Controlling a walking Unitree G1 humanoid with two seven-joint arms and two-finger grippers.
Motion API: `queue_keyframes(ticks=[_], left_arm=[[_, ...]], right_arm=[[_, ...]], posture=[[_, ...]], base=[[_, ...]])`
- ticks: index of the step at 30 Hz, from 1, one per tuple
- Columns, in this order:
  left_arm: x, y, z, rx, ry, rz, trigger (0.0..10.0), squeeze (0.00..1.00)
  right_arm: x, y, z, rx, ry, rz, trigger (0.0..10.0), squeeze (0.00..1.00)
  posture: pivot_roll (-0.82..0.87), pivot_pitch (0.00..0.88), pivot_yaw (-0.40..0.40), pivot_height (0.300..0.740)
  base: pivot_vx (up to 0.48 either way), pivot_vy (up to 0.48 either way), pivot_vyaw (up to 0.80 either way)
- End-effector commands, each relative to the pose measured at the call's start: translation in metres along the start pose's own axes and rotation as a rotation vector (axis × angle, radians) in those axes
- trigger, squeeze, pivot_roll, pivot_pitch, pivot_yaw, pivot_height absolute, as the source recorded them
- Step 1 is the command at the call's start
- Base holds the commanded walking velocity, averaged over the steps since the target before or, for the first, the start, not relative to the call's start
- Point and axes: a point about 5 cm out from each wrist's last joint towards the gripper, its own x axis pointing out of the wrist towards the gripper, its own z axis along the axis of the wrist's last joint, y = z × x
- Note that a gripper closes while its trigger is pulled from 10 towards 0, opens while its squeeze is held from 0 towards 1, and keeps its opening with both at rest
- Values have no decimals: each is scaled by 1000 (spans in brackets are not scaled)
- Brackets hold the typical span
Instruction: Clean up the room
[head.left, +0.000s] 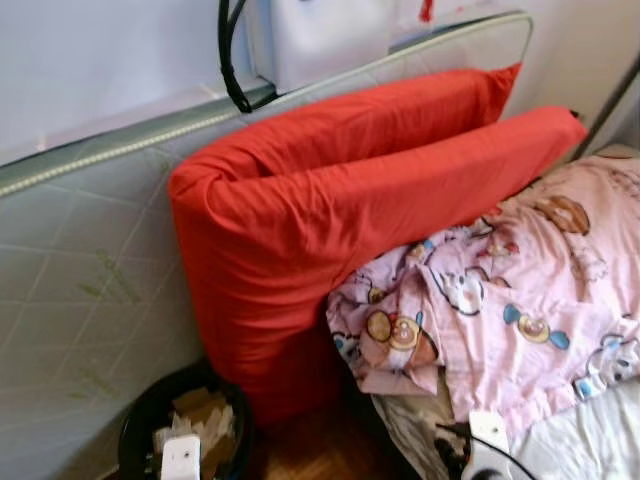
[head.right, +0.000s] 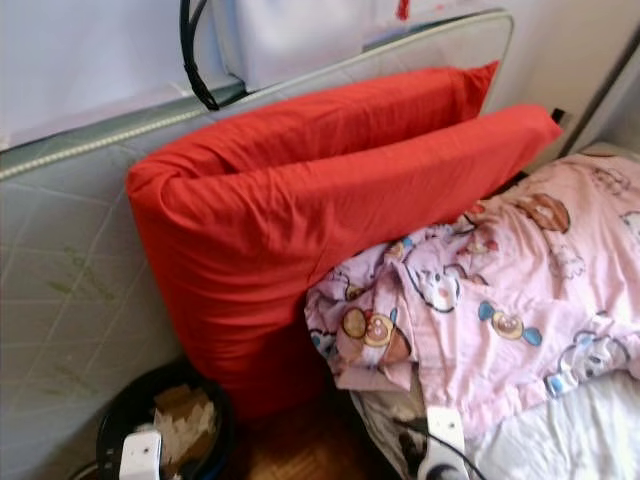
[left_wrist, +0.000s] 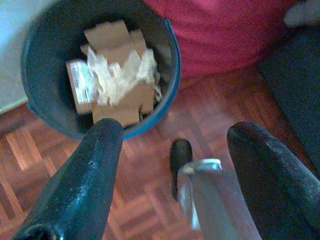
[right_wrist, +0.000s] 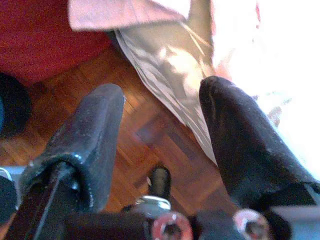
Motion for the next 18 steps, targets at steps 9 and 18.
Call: queue_keyframes(ticks=[9, 18], left_arm=[[4, -10, 16, -13, -82, -33, 10000, 0], [9, -17, 54, -16, -272, -63, 10000, 0]], right_arm=[[-2, -6, -3, 20, -12, -30, 10000, 0], [5, -5, 37, 49, -167, -37, 10000, 0]], posture=[[-40, 69, 11, 740], [-36, 83, 12, 740]], base=[[284, 0, 0], [0, 0, 0]])
